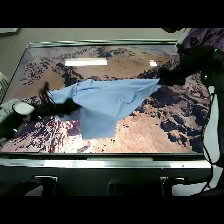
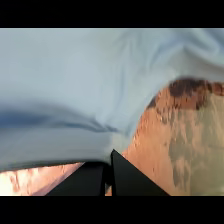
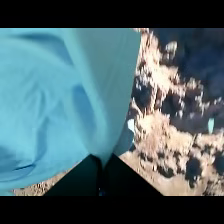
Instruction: Fold the clothes and pants, and hang the long-sleeved shirts on hangers.
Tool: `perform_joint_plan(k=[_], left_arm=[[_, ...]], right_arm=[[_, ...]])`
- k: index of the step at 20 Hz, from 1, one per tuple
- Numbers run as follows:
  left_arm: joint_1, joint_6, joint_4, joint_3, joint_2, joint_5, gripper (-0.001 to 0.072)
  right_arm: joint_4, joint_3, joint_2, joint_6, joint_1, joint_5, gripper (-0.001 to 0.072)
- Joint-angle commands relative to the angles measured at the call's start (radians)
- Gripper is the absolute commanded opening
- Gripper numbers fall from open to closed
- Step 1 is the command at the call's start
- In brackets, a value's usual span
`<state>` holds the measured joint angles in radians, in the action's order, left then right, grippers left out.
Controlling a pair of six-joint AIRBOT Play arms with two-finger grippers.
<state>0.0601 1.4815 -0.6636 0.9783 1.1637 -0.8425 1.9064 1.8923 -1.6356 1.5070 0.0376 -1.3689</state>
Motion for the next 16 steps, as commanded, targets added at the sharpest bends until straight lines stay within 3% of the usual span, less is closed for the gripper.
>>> perform_joint_plan(k=[1, 5, 7, 10, 13, 16], left_arm=[[-0.177, 0.107, -0.329, 0.447, 0.002, -0.195, 0.0021], [-0.27, 0.127, -0.603, 0.935, -0.012, -0.374, 0.0021], [-0.273, 0.138, -0.735, 1.075, -0.053, -0.428, 0.0021], [-0.272, 0.182, -0.849, 1.071, -0.188, -0.447, 0.0021], [-0.272, 0.245, -0.867, 1.026, -0.303, -0.5, 0.0022], [-0.272, 0.282, -0.866, 0.995, -0.349, -0.511, 0.0022]], right_arm=[[-0.053, 0.148, 0.082, -0.003, 0.0, 0.121, 0.0029], [-0.099, 0.209, 0.308, -0.003, 0.0, 0.18, 0.0029], [-0.119, 0.209, 0.444, -0.003, 0.0, 0.163, 0.003], [-0.124, 0.209, 0.631, -0.004, 0.0, 0.102, 0.003], [-0.124, 0.209, 0.765, -0.011, 0.0, 0.03, 0.003], [-0.156, 0.209, 0.819, -0.086, 0.0, 0.021, 0.003]])
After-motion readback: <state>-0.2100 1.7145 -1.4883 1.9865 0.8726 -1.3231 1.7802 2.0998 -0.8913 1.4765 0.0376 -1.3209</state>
